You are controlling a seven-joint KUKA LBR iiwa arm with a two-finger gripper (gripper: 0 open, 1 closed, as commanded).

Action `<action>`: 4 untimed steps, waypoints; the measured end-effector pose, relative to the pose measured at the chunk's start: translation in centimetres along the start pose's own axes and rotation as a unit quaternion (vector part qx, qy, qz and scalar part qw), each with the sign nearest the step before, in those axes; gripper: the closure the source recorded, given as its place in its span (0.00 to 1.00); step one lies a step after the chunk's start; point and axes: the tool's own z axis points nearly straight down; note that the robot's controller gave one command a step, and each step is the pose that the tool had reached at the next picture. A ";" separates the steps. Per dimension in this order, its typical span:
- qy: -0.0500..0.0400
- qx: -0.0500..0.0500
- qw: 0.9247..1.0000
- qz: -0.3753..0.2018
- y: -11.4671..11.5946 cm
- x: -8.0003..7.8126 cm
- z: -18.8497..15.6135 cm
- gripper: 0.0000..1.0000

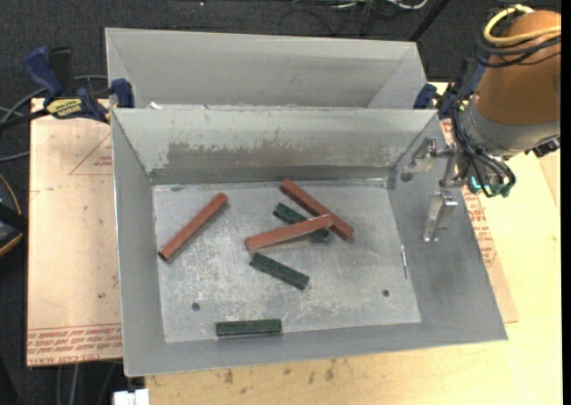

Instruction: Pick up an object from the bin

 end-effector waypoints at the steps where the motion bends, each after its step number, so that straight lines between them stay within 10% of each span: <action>1: -0.004 0.001 1.000 -0.001 0.0 -0.2 -0.5 0.00; 3: -0.005 0.000 0.997 0.072 4.0 0.0 9.4 0.00; 4: -0.003 0.000 0.996 0.095 6.8 3.3 12.8 0.00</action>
Offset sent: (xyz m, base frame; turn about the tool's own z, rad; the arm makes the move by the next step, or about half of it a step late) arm -0.0362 0.0651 -0.1402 0.0365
